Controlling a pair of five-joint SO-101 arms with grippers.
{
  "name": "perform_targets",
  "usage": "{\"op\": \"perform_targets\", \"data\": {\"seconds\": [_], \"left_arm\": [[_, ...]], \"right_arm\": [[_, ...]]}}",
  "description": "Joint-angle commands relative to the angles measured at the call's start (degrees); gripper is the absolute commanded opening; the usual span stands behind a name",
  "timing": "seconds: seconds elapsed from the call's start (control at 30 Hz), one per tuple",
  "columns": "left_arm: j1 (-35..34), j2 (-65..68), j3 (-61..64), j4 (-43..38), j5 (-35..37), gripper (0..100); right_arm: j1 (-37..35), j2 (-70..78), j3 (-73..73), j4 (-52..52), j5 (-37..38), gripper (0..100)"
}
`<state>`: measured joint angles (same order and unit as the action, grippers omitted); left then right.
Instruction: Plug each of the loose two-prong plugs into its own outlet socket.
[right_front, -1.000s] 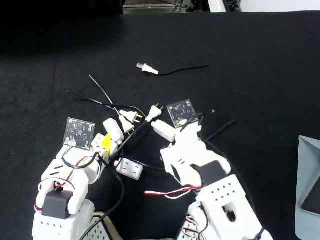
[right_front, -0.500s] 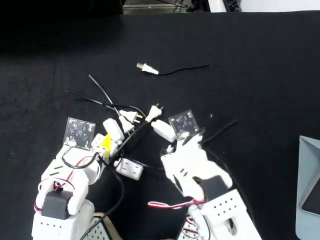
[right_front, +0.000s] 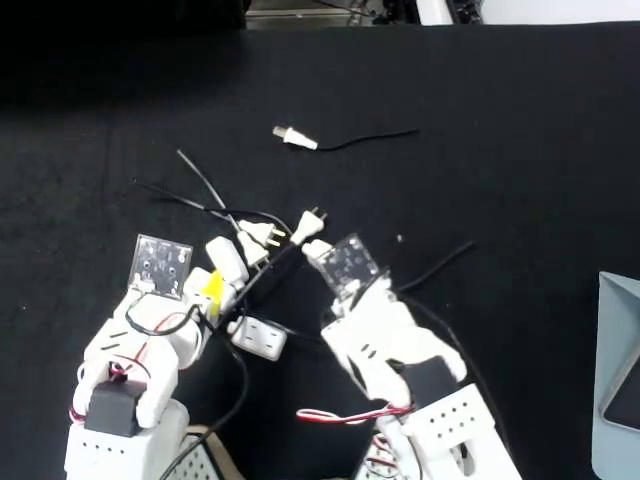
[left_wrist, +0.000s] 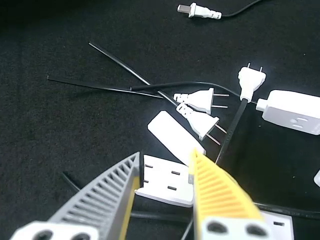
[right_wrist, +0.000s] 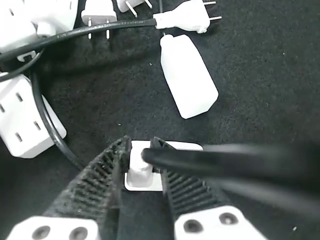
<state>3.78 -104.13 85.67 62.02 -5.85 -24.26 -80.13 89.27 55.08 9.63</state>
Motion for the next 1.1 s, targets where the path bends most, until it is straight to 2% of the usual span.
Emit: {"op": "perform_targets", "data": {"seconds": [0.0,0.2,0.37,0.73,0.9,1.07], "left_arm": [[-0.48,0.09,-0.48,0.09,-0.62,16],[-0.48,0.09,-0.48,0.09,-0.62,16],[-0.48,0.09,-0.48,0.09,-0.62,16],[-0.04,0.0,-0.4,-0.79,-0.7,16],[1.89,0.09,0.04,-10.99,-0.26,16],[6.81,0.09,0.04,-19.34,-0.09,16]], "right_arm": [[0.0,0.22,1.71,1.93,1.93,1.1],[0.09,0.22,6.2,-8.62,1.93,1.1],[1.14,0.22,6.11,-12.04,1.14,1.1],[6.07,0.13,-0.84,-0.26,-0.44,1.1],[4.84,0.13,-6.81,1.41,-1.93,1.1],[0.7,0.13,-10.42,1.41,-5.27,1.1]]}}
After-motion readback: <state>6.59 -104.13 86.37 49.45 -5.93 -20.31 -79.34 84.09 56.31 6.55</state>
